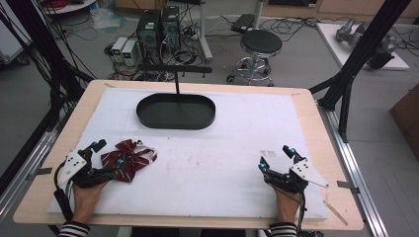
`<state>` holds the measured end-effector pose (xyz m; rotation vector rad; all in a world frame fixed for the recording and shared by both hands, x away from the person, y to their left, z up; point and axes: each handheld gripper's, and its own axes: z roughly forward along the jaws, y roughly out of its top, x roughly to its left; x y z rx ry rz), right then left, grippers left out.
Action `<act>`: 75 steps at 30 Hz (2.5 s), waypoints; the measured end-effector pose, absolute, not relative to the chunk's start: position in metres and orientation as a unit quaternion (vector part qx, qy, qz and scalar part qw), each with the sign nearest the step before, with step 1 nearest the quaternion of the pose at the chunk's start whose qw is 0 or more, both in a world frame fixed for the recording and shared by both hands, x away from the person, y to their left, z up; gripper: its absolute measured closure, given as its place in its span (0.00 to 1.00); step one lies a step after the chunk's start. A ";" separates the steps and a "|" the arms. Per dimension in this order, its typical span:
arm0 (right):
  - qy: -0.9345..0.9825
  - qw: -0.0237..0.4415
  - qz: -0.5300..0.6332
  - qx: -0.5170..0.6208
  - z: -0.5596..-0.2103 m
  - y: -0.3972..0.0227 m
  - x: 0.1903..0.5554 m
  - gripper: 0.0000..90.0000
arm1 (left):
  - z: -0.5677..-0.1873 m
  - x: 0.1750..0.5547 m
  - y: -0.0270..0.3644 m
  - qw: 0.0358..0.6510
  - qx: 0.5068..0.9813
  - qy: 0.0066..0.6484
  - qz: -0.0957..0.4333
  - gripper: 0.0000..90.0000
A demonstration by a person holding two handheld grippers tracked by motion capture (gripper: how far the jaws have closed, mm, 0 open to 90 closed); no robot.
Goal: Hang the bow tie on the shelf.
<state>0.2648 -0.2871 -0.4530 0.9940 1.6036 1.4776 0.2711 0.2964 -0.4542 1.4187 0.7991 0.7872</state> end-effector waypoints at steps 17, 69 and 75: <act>0.624 0.372 0.571 0.383 -0.453 -0.286 0.264 0.10 | -0.454 0.270 0.296 0.615 0.617 0.346 0.349 0.15; 0.623 0.372 0.569 0.386 -0.453 -0.285 0.264 0.10 | -0.382 0.359 0.257 0.425 0.837 0.261 0.228 0.20; 0.623 0.372 0.569 0.386 -0.453 -0.285 0.264 0.10 | -0.385 0.364 0.248 0.403 0.853 0.252 0.217 0.22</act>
